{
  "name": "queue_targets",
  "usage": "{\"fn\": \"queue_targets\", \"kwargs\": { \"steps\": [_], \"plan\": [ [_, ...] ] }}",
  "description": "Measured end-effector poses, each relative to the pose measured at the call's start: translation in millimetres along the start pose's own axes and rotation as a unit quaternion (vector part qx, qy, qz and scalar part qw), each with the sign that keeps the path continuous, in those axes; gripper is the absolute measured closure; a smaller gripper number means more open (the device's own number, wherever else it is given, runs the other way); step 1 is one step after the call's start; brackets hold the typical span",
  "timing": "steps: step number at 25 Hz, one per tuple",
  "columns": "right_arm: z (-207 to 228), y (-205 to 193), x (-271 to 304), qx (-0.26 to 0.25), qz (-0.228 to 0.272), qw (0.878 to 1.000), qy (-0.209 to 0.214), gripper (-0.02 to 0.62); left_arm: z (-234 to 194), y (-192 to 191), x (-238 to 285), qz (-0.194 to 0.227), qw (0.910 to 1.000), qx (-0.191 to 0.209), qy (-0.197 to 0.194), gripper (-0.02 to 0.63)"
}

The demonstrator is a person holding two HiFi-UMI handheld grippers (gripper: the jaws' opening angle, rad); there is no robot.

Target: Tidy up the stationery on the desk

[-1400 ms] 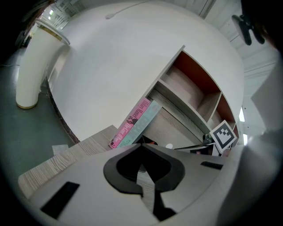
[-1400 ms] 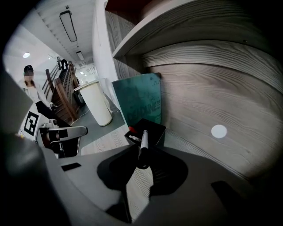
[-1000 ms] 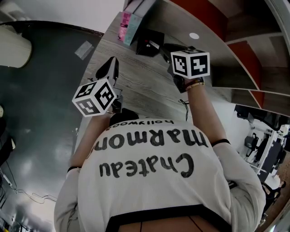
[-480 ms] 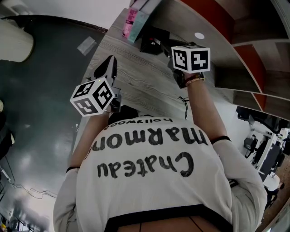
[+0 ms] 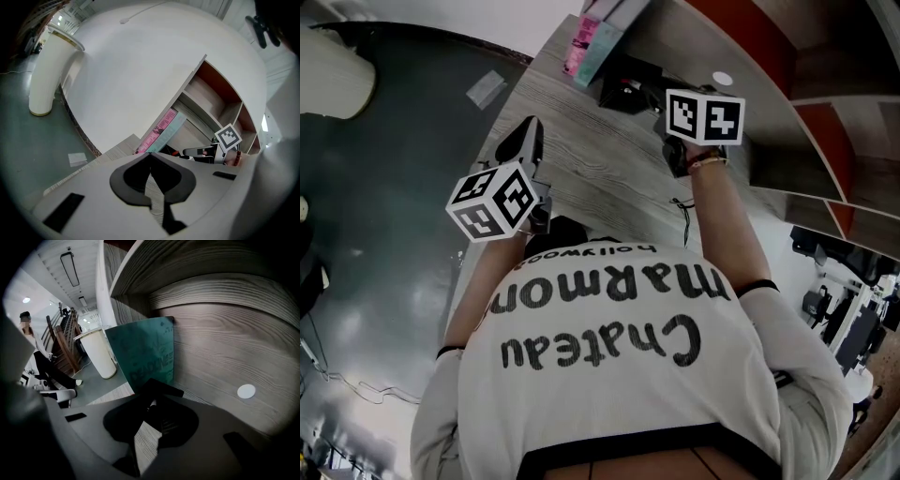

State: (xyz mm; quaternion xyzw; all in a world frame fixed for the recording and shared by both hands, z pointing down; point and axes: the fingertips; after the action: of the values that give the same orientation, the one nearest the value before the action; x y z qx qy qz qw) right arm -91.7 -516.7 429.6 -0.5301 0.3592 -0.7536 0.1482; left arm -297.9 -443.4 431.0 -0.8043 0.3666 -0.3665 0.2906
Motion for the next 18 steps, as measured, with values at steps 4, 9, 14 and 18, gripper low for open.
{"fn": "queue_targets", "kwargs": {
  "steps": [4, 9, 14, 18],
  "plan": [
    [0.9, 1.3, 3.0, 0.005, 0.003, 1.000, -0.006, 0.529, -3.6, -2.4, -1.2, -0.003, 1.0000, -0.002, 0.003, 0.591],
    [2.6, 1.8, 8.8, 0.013, 0.004, 1.000, -0.014, 0.541, -5.0, -7.9, 0.0, -0.005, 0.9999, -0.013, 0.000, 0.591],
    [5.1, 2.6, 12.3, 0.013, 0.005, 1.000, -0.021, 0.552, -7.5, -14.0, 0.9, -0.009, 0.9998, -0.019, 0.000, 0.591],
    [4.4, 4.4, 15.0, 0.011, 0.007, 1.000, -0.024, 0.555, -13.9, -14.5, 0.8, -0.008, 0.9997, -0.020, 0.007, 0.591]
  ]
}}
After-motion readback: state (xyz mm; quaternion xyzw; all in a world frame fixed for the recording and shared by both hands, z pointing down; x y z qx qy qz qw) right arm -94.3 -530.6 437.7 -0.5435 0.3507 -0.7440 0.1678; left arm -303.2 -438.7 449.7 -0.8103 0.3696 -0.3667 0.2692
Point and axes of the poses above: the fingertips, and each gripper's own axes: x forward along the fingers, z to its right, y out of its top, and after that the axes turned 4 degrees about y, right-handed
